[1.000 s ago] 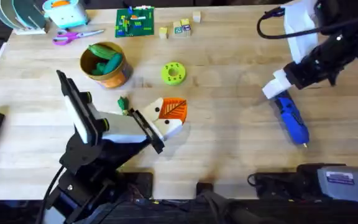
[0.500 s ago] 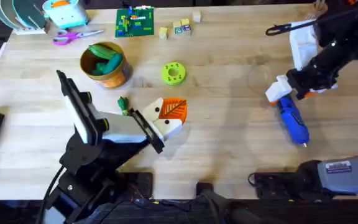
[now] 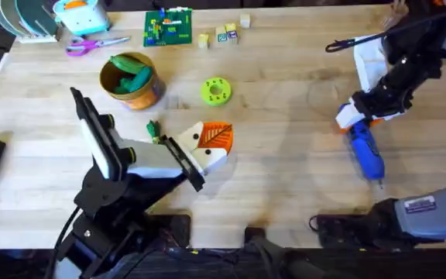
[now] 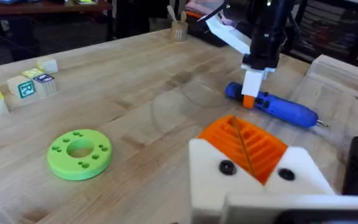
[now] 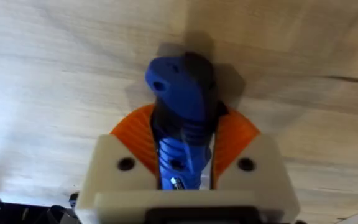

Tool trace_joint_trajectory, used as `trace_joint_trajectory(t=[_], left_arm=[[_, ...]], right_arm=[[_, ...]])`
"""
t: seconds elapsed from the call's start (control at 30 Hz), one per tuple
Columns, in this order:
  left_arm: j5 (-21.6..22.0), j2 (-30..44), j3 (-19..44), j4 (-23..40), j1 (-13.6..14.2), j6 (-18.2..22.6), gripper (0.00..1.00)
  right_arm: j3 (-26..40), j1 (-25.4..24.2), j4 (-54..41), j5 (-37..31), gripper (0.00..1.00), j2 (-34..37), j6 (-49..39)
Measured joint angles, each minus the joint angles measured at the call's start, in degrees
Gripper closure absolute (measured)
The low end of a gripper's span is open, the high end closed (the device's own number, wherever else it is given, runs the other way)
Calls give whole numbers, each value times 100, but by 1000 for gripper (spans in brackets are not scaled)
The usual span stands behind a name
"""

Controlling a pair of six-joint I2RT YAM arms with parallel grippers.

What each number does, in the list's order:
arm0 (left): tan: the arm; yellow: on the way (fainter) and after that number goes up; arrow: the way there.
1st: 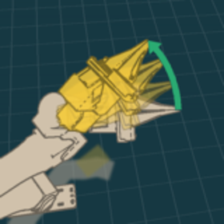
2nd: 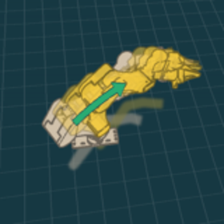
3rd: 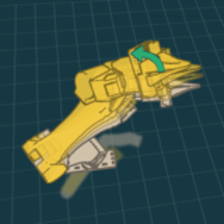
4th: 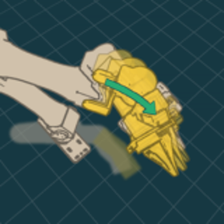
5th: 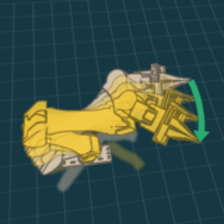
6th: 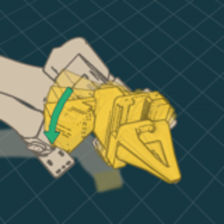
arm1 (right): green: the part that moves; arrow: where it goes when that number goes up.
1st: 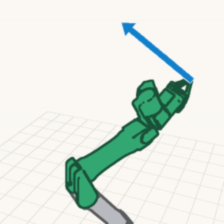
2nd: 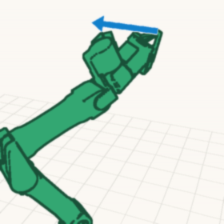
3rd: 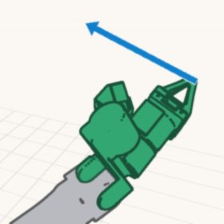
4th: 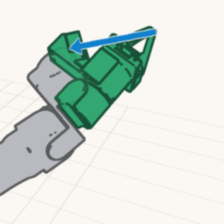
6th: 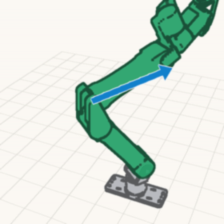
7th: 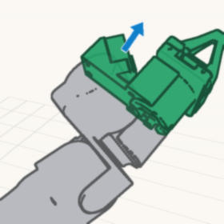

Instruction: Pick up the gripper from the table and insert it into the empty holder that is missing its gripper. Then pick up a screw, insert it into the mounting hole, and use the screwdriver to tighten it. Finally, clean up the table by picking up the vegetable and placing it into the bucket.

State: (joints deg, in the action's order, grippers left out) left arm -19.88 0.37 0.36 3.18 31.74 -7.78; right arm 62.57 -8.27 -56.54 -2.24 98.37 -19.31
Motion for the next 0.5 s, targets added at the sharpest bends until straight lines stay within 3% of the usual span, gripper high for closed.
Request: trace_joint_trajectory(t=[0.1, 0.17, 0.33, 0.5], left_arm=[[0, 0, 0, 0, 0, 0, 995], [0, 0, 0, 0, 1, -1, 995], [0, 1, 0, 0, 0, -1, 995], [0, 1, 0, 0, -1, 1, 995]], right_arm=[[0, -7, 50, -48, 847, 0, -12], [0, -4, 71, 0, 967, -2, -15], [0, 13, -5, 112, 978, -281, -22], [23, 17, -76, 168, 979, -1254, 3]])
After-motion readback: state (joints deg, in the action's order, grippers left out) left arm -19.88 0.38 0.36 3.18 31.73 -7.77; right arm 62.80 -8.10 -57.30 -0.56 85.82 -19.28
